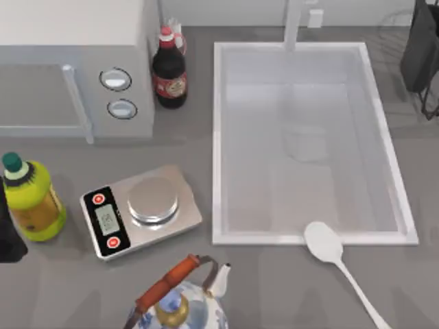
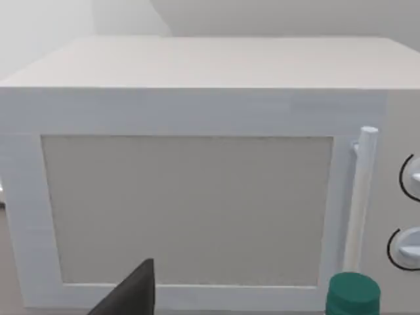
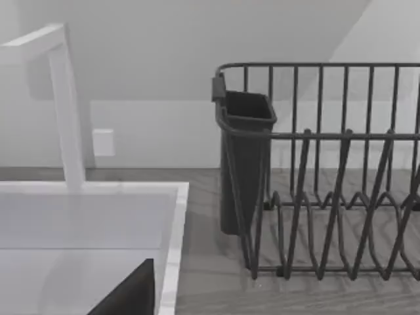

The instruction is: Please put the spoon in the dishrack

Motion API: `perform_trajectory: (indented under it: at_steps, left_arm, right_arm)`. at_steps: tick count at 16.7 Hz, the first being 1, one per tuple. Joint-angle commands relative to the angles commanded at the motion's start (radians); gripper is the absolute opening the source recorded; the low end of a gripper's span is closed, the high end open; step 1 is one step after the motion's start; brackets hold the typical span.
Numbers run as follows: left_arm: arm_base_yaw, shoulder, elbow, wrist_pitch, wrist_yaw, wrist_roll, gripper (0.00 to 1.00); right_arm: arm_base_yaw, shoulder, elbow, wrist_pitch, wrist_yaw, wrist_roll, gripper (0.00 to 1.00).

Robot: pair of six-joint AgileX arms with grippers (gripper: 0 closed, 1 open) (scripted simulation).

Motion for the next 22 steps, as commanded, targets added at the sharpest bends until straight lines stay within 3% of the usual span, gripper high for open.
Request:
perform_trajectory:
  at_steps: [7, 17, 22]
  left_arm:
    - [0.0, 0.0, 0.0, 0.0, 0.0, 0.0, 1.0]
    - [0.0, 0.0, 0.0, 0.0, 0.0, 0.0, 1.0]
    - [0.0, 0.0, 0.0, 0.0, 0.0, 0.0, 1.0]
  right_arm:
    - [0.088, 0.162, 0.133, -0.134, 0.005, 0.018, 1.0]
    - [0.454, 1.033, 0.655, -0.71, 0.007, 0.117, 1.0]
    - [0.598, 1.349, 0.871, -0.934, 0.017, 0.151, 1.0]
